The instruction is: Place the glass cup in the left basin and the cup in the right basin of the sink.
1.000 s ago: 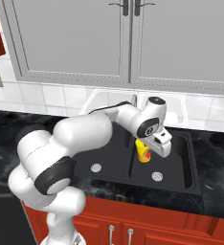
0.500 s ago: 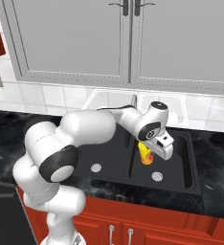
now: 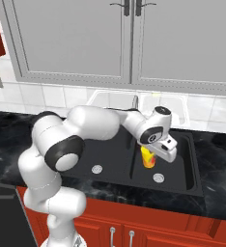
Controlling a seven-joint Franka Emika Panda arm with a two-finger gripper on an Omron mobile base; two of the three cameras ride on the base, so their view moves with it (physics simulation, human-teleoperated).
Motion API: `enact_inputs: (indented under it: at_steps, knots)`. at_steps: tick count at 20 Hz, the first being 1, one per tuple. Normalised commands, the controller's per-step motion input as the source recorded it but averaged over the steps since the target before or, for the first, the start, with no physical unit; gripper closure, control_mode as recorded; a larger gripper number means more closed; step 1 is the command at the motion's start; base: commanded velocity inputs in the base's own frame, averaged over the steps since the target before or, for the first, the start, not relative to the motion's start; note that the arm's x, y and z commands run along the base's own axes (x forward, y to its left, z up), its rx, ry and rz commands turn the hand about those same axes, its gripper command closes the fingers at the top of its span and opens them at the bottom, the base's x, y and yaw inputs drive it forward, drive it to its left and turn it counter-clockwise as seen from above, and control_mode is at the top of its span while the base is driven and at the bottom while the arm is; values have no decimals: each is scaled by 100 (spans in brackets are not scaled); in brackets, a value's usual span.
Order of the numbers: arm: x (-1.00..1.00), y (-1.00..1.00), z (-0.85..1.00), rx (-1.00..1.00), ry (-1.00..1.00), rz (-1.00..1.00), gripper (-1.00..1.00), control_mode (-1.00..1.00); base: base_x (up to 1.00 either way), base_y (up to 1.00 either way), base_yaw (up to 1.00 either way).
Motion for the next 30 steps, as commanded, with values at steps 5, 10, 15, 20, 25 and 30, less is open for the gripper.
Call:
enact_inputs:
  at_steps: [5, 10, 15, 20, 25, 30]
  knots:
    - [13, -7, -16, 3, 0, 13, 100, -100, 0, 0, 0]
    - [9, -8, -18, 3, 0, 15, 100, -100, 0, 0, 0]
    - [13, -2, -16, 0, 0, 13, 100, -100, 0, 0, 0]
    - [12, -3, -16, 0, 0, 16, 100, -100, 0, 0, 0]
    - [13, 0, -15, 0, -1, 14, 100, -100, 0, 0, 0]
    - [12, 0, -16, 0, -1, 11, 100, -100, 0, 0, 0]
